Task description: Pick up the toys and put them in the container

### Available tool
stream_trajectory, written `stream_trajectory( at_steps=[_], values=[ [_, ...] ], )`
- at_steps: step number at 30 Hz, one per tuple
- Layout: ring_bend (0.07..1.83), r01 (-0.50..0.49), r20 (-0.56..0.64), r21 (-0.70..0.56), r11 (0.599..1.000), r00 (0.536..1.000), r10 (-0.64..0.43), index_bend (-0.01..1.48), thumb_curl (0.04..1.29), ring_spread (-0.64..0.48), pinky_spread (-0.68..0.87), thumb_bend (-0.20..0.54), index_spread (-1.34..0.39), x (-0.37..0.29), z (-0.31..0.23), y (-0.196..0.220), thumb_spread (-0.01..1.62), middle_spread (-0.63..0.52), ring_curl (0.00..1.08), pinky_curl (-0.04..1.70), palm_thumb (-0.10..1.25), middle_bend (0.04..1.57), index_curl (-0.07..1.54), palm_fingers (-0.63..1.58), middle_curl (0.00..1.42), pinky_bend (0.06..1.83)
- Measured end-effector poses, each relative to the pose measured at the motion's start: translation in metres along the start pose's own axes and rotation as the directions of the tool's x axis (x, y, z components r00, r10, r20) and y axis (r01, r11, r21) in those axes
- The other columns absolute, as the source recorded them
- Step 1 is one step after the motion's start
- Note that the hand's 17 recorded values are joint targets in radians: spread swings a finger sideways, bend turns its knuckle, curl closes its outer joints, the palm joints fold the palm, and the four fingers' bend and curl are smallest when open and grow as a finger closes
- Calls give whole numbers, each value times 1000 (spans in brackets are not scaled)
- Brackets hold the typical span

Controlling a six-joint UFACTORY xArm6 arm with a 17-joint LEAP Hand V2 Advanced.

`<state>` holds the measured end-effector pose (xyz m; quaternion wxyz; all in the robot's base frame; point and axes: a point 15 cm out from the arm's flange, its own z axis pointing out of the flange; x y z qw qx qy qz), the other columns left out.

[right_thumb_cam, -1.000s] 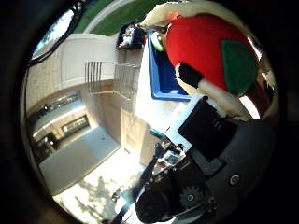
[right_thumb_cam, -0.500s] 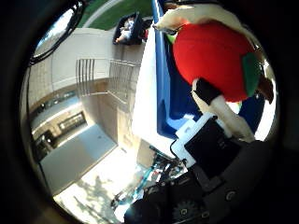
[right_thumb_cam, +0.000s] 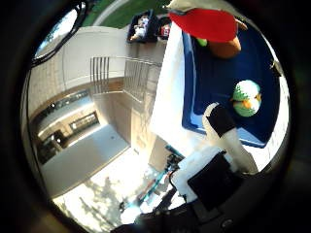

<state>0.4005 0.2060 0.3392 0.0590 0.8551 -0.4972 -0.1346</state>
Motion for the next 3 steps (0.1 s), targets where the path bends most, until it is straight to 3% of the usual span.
stream_trajectory(
  at_steps=[3],
  values=[
    [408,-5,-4,45,999,1000,5,249,473,330,480,-23,-411,-1,-21,11,1167,134,331,439,814,113,148,-85,329,841]
  ],
)
